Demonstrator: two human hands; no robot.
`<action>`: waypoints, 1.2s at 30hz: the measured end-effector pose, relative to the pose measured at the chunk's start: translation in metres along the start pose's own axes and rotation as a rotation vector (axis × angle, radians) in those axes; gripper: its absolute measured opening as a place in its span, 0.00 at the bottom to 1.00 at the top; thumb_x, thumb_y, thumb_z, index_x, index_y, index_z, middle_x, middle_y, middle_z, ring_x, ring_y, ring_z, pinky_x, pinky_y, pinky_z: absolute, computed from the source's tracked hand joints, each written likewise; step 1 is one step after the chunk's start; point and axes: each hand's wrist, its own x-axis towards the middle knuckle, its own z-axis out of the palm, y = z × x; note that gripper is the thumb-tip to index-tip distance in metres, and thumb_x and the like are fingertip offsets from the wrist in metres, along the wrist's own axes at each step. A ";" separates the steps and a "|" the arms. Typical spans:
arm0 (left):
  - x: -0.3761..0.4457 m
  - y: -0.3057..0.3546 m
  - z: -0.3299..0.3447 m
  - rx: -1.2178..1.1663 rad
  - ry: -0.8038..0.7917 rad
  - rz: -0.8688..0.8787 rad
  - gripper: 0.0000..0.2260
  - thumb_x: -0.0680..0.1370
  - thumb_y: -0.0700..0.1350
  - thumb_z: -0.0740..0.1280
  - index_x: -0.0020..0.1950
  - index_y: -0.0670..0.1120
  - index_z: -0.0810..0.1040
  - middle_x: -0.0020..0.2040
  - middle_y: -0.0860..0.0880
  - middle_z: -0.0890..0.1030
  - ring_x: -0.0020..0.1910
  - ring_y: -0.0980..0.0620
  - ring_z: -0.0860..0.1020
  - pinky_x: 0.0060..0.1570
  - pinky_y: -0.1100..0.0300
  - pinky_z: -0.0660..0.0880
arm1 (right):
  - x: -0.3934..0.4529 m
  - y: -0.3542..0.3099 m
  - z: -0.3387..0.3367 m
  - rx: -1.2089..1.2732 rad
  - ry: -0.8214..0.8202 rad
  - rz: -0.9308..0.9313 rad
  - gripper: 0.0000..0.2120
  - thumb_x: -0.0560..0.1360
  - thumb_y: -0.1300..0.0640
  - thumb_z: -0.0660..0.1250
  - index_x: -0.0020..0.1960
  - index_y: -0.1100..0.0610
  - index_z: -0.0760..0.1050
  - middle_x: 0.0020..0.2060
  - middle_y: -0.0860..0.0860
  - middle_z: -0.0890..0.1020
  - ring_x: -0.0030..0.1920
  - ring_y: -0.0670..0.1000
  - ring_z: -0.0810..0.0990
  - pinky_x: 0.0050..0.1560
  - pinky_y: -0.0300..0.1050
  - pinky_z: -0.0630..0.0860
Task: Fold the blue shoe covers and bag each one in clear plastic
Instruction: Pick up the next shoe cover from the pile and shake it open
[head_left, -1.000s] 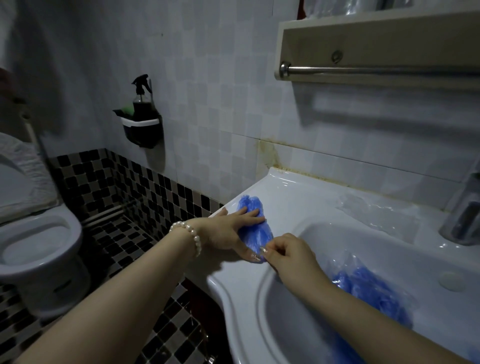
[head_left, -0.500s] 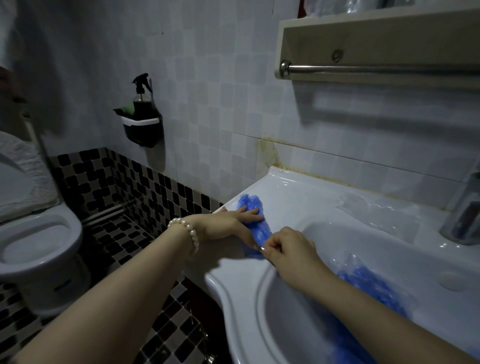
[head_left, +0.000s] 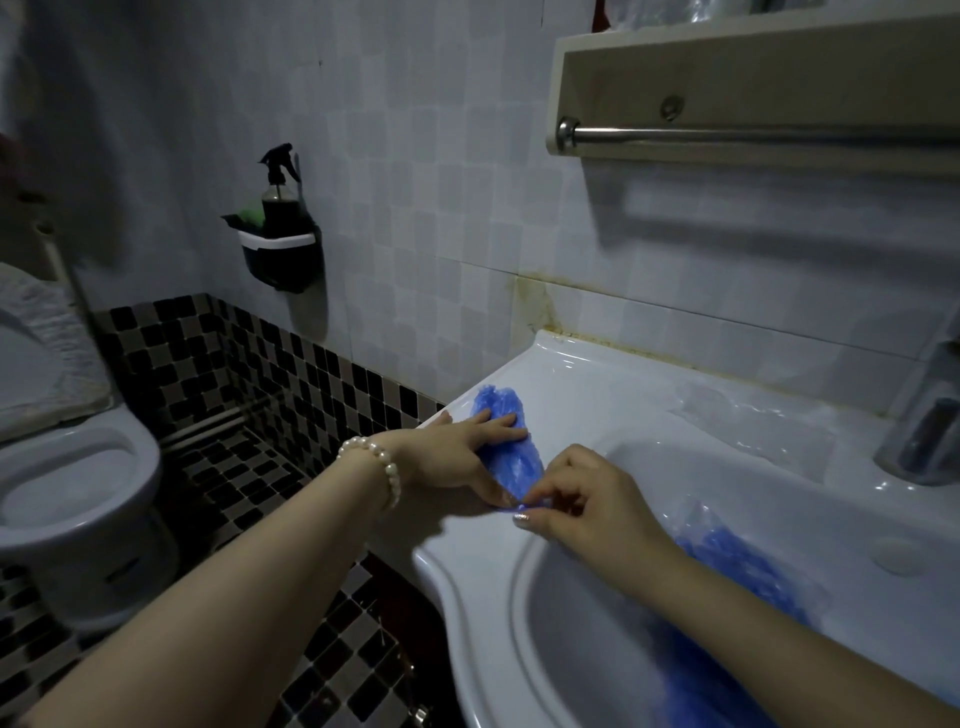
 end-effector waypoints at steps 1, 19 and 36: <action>0.000 0.000 0.000 -0.009 -0.001 -0.005 0.37 0.72 0.55 0.71 0.75 0.60 0.56 0.77 0.62 0.49 0.75 0.59 0.41 0.73 0.51 0.38 | 0.002 0.001 -0.003 0.004 -0.011 0.003 0.05 0.65 0.60 0.77 0.37 0.53 0.82 0.37 0.48 0.76 0.35 0.44 0.75 0.39 0.32 0.70; -0.001 0.001 0.004 0.025 0.029 0.001 0.36 0.71 0.61 0.69 0.75 0.59 0.57 0.77 0.61 0.51 0.76 0.60 0.42 0.73 0.51 0.38 | 0.029 -0.025 0.002 -0.701 -0.214 0.321 0.10 0.80 0.51 0.55 0.47 0.53 0.73 0.51 0.52 0.77 0.53 0.55 0.75 0.51 0.46 0.63; -0.002 0.007 0.000 -0.141 0.000 -0.005 0.34 0.69 0.58 0.67 0.73 0.60 0.62 0.76 0.61 0.53 0.75 0.61 0.43 0.72 0.56 0.38 | 0.043 -0.013 0.002 -0.551 -0.150 0.345 0.13 0.76 0.56 0.60 0.32 0.53 0.66 0.41 0.52 0.73 0.51 0.57 0.73 0.46 0.44 0.64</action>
